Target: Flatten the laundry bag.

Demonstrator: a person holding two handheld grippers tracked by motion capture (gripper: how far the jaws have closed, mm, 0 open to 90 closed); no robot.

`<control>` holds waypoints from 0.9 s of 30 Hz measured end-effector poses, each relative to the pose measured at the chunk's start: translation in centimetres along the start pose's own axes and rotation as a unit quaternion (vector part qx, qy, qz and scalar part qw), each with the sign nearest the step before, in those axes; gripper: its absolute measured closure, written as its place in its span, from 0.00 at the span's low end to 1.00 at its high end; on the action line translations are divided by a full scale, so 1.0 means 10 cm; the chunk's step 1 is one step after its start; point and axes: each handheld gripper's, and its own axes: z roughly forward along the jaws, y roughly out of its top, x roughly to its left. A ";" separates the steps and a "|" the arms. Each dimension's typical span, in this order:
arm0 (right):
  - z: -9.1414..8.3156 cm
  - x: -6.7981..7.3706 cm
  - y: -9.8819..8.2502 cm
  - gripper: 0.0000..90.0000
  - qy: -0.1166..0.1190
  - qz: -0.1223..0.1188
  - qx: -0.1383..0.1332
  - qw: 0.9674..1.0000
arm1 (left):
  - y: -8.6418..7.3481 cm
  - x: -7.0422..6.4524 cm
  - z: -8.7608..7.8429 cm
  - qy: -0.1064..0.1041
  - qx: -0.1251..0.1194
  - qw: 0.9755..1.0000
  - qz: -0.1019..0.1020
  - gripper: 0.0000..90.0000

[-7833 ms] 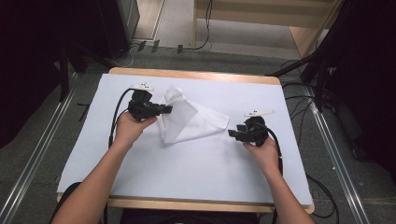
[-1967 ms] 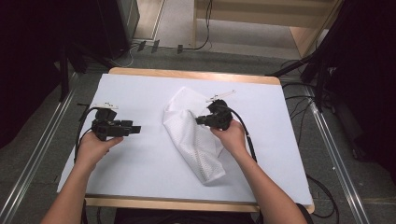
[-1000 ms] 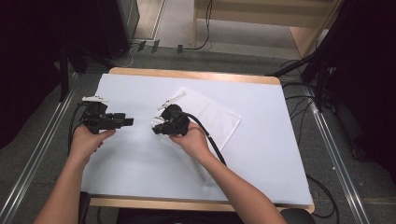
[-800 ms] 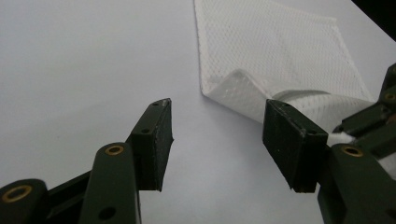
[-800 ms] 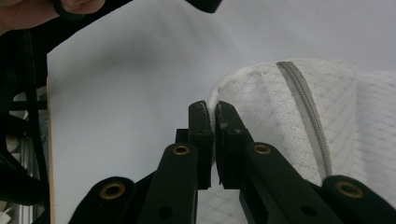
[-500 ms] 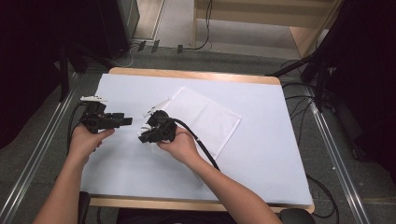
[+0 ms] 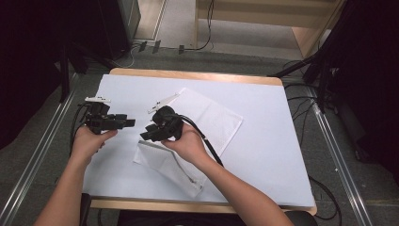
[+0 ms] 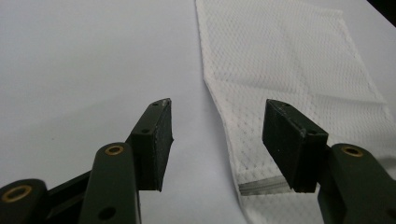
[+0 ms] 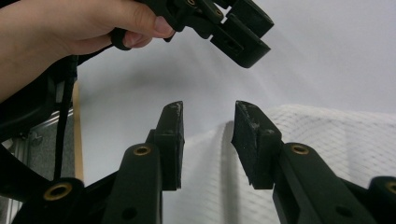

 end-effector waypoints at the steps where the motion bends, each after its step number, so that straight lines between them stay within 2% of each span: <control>1: -0.02 -0.01 -0.01 0.72 -0.002 0.000 -0.002 1.000 | 0.00 0.00 0.01 -0.002 0.000 1.000 0.000 0.48; 7: -0.13 -0.13 -0.16 0.72 -0.013 0.007 -0.003 1.000 | 0.02 -0.03 0.14 -0.004 0.010 1.000 0.009 0.48; 13: -0.23 -0.32 -0.48 0.72 -0.030 0.028 0.000 0.999 | 0.06 -0.07 0.30 -0.008 0.022 1.000 0.014 0.48; 17: -0.35 -0.43 -0.68 0.72 -0.056 0.030 -0.003 0.998 | 0.09 -0.10 0.38 -0.010 0.029 0.999 0.024 0.49; 24: -0.69 -0.62 -1.05 0.71 -0.091 0.069 -0.015 0.993 | 0.17 -0.18 0.55 -0.019 0.042 0.998 0.036 0.49; 27: -0.81 -0.69 -1.18 0.70 -0.105 0.082 -0.019 0.991 | 0.20 -0.20 0.61 -0.011 0.042 0.998 0.053 0.49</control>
